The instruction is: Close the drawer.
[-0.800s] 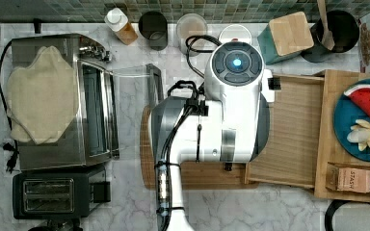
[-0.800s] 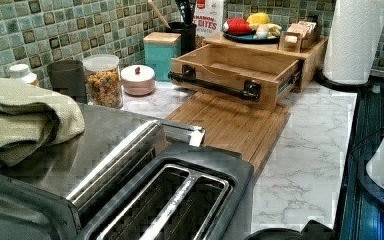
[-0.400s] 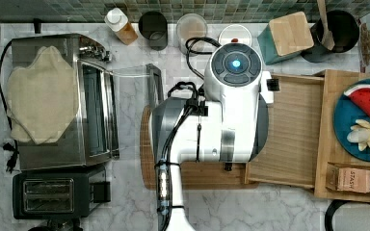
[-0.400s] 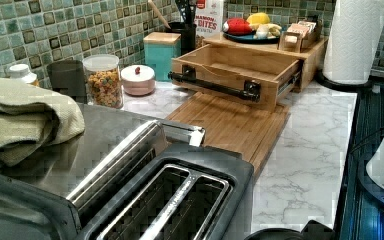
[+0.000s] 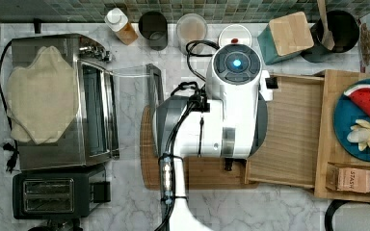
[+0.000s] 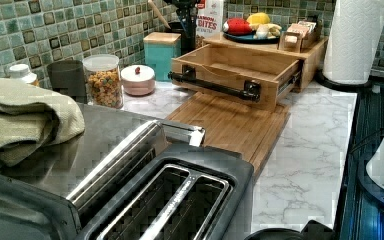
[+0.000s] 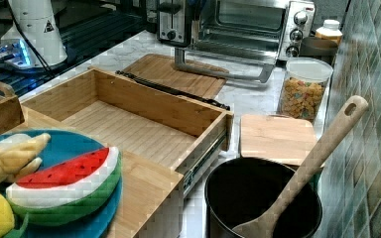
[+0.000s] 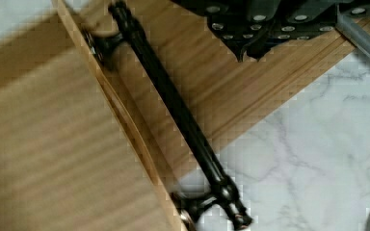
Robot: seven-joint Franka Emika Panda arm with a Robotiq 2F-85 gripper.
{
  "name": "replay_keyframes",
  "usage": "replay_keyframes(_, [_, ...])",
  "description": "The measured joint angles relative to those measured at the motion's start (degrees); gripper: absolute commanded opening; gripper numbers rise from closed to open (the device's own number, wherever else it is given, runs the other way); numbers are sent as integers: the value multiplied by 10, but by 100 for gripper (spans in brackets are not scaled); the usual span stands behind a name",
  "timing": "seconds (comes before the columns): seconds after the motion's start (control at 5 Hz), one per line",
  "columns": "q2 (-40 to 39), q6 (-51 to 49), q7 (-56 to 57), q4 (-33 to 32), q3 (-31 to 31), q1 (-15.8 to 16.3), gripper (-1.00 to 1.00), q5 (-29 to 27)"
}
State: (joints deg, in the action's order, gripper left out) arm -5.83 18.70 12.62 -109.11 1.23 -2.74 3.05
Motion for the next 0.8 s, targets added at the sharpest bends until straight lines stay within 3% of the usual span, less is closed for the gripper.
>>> replay_keyframes(0.8, [-36, 121, 141, -59, 2, 0, -100, -9])
